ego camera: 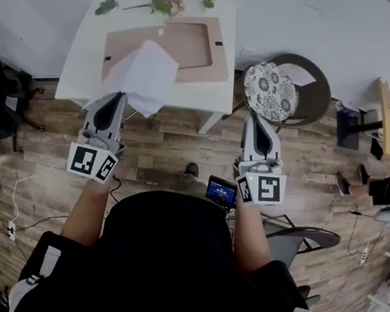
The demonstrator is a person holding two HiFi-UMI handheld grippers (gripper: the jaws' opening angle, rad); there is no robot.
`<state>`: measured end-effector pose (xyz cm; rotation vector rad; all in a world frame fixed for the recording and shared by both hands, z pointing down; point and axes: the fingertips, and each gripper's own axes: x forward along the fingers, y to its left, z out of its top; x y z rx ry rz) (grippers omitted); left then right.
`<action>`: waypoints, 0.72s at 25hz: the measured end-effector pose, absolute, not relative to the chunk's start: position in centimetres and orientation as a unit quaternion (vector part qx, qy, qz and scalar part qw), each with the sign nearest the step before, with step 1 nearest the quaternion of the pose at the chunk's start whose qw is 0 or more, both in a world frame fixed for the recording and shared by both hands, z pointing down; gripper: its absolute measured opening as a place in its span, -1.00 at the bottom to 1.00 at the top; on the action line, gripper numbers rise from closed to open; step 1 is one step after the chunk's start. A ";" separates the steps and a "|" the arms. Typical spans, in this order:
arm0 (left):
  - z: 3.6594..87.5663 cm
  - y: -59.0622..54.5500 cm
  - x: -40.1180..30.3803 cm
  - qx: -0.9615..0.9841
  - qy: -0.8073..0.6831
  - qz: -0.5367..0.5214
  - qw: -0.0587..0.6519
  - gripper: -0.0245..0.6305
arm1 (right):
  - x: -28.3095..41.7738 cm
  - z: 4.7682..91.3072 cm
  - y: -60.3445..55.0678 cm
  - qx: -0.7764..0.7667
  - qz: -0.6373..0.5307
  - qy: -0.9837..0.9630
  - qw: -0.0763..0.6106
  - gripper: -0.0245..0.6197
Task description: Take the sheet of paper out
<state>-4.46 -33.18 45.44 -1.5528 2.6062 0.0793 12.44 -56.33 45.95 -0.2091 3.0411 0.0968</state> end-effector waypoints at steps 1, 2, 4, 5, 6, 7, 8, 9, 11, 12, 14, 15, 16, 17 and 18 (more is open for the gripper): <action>45.5 -31.9 -4.3 -0.509 0.859 0.027 0.055 -0.92 | 12.6 46.1 -55.2 -0.070 0.030 0.996 0.044 -0.89; 45.5 -30.7 -4.2 -0.507 0.860 0.029 0.057 -0.92 | 12.8 46.4 -54.0 -0.070 0.028 0.996 0.040 -0.89; 45.9 -28.3 -4.0 -0.502 0.862 0.036 0.057 -0.92 | 13.1 46.8 -51.7 -0.070 0.026 0.997 0.035 -0.89; 46.1 -27.2 -3.9 -0.500 0.864 0.038 0.055 -0.92 | 13.3 46.8 -50.5 -0.069 0.027 0.997 0.034 -0.89; 46.4 -26.2 -3.7 -0.499 0.864 0.040 0.053 -0.92 | 13.6 46.9 -49.4 -0.069 0.029 0.997 0.034 -0.89; 46.7 -25.2 -3.4 -0.499 0.864 0.042 0.051 -0.92 | 14.0 46.9 -48.4 -0.069 0.031 0.997 0.033 -0.89; 46.9 -24.3 -3.1 -0.499 0.864 0.044 0.049 -0.92 | 14.4 47.0 -47.4 -0.069 0.032 0.997 0.032 -0.89; 47.0 -23.5 -2.8 -0.501 0.863 0.046 0.048 -0.92 | 14.9 47.1 -46.5 -0.071 0.032 0.997 0.030 -0.89; 47.4 -21.9 -1.8 -0.505 0.860 0.050 0.047 -0.92 | 16.0 47.5 -44.7 -0.075 0.033 0.996 0.026 -0.89; 47.6 -21.3 -1.3 -0.508 0.858 0.052 0.045 -0.92 | 16.6 47.7 -44.0 -0.077 0.033 0.996 0.024 -0.89; 48.1 -20.0 -0.2 -0.514 0.855 0.057 0.043 -0.92 | 17.9 48.1 -42.5 -0.081 0.032 0.996 0.021 -0.89; 48.3 -19.4 0.5 -0.517 0.853 0.059 0.041 -0.92 | 18.6 48.3 -41.8 -0.083 0.031 0.996 0.019 -0.89; 48.6 -18.8 1.2 -0.519 0.852 0.061 0.038 -0.92 | 19.2 48.5 -41.1 -0.084 0.030 0.996 0.016 -0.89; 48.9 -18.3 1.9 -0.521 0.850 0.063 0.034 -0.92 | 19.9 48.7 -40.3 -0.085 0.029 0.996 0.013 -0.89; 49.2 -17.7 2.5 -0.523 0.849 0.063 0.031 -0.92 | 20.5 48.9 -39.6 -0.084 0.028 0.996 0.009 -0.89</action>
